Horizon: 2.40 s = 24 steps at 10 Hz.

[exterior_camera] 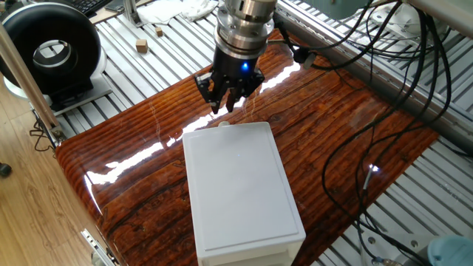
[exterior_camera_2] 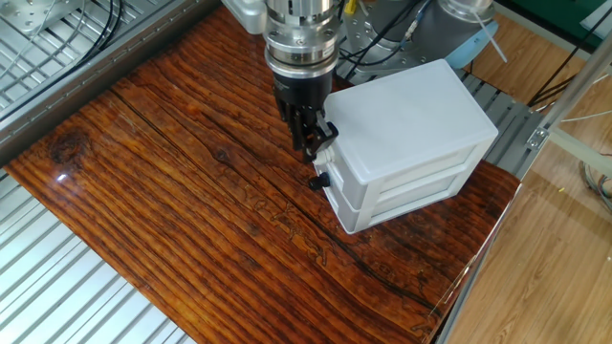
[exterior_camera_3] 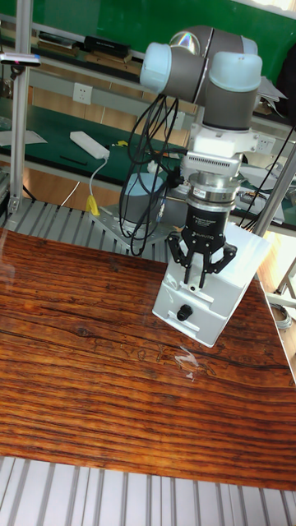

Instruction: Grasp the handle and open the drawer

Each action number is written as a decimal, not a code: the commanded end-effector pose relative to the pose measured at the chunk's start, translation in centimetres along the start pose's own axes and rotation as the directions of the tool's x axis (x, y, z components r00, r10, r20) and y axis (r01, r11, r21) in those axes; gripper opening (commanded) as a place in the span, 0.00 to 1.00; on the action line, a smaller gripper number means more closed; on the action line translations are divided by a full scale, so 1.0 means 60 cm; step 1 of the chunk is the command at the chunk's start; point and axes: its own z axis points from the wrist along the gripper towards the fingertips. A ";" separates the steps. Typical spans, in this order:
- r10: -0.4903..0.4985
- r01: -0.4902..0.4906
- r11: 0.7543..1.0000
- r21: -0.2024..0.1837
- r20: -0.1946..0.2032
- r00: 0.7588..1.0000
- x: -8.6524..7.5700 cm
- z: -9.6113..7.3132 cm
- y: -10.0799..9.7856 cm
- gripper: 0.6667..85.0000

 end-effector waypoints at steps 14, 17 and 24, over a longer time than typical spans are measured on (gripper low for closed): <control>0.006 -0.006 0.999 -0.044 -0.006 1.000 0.024 0.022 -0.004 0.38; 0.000 0.000 0.998 -0.057 -0.002 1.000 0.027 0.027 0.002 0.38; -0.001 0.001 0.995 -0.096 0.003 1.000 0.029 0.035 0.004 0.39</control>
